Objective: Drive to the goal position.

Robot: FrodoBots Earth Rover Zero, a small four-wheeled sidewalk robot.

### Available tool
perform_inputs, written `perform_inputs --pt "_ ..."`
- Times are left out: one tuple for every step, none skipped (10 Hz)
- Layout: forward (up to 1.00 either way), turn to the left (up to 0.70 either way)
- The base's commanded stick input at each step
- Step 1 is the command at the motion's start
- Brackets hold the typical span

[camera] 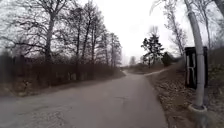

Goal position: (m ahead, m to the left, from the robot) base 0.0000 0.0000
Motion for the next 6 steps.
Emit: perform_inputs --pt "0.0 0.0" --pt "0.0 0.0" --pt "0.0 0.0" --pt "0.0 0.0" --pt "0.0 0.0" --pt "0.0 0.0"
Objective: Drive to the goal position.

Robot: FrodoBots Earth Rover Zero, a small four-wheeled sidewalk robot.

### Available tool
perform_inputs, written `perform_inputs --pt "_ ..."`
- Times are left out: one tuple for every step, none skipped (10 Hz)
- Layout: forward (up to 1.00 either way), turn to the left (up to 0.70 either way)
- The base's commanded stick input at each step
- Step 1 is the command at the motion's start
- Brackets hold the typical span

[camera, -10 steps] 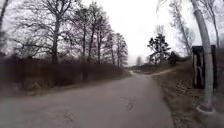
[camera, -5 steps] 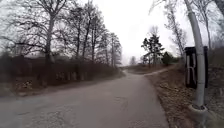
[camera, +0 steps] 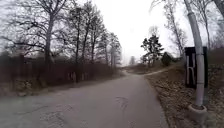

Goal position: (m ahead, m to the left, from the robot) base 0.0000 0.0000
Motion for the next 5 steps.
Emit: perform_inputs --pt "0.0 0.0" --pt "0.0 -0.01" --pt "0.0 -0.01" --pt "0.0 -0.02" --pt "0.0 -0.02"
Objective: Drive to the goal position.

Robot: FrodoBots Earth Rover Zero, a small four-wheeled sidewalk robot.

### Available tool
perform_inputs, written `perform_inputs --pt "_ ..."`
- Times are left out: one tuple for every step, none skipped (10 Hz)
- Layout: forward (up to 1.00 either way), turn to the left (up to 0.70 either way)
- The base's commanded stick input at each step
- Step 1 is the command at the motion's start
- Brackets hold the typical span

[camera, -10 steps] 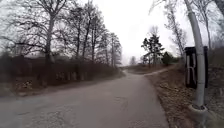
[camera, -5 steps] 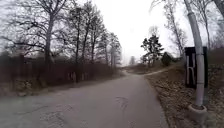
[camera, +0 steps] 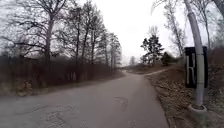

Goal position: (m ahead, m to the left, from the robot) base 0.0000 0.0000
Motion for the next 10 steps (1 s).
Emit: perform_inputs --pt "0.0 -0.02" --pt "0.0 -0.02" --pt "0.0 -0.02" --pt "0.0 -0.02" --pt "0.0 -0.02" --pt "0.0 -0.02" --pt "0.0 -0.01" --pt "0.0 -0.01" --pt "0.0 0.0" --pt "0.0 0.0"
